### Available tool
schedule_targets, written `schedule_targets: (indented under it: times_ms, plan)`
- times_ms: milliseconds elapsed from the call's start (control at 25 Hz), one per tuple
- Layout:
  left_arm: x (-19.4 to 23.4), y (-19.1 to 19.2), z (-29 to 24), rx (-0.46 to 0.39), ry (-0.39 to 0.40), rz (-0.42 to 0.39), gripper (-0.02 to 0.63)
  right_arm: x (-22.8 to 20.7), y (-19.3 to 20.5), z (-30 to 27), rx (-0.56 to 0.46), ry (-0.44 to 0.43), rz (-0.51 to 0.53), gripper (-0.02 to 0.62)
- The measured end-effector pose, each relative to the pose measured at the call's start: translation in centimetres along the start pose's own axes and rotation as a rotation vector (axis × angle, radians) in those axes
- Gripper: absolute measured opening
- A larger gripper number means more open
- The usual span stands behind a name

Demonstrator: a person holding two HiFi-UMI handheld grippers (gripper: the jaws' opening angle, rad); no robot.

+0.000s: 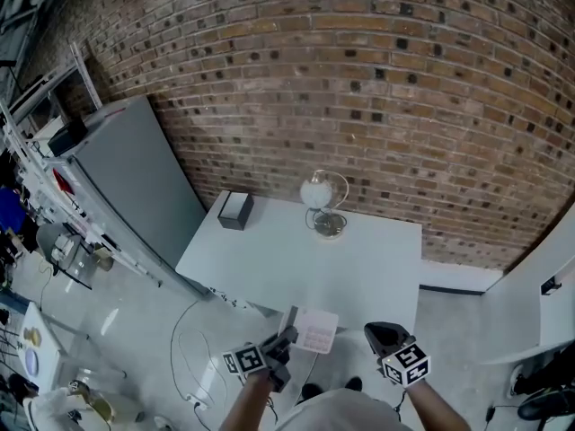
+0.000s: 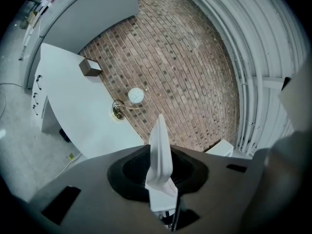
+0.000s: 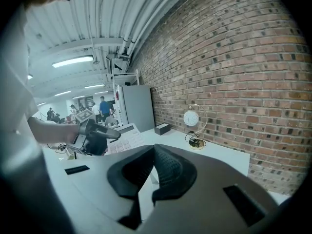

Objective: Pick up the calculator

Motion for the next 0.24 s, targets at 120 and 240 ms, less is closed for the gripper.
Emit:
schedule_targets:
  times_ms: [120,240]
  plan:
    - [0.23,0.36,-0.07,0.0,-0.001,0.002,0.101,-0.2,0.35,0.01,-0.005,0.0,-0.003,0.011]
    - [0.28,0.74,-0.11,-0.005,0.002,0.004,0.101,-0.31,0.9,0.06,-0.006,-0.007,-0.003,0.012]
Point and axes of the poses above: the fingertips, and each gripper's own axes: z backward along the fingers, x to its left, y out of its underside, the point moved 1 cm from there along z, backward along the fingers, and after that the axes turned 5 degrees about -x, right-handed, at the moved point
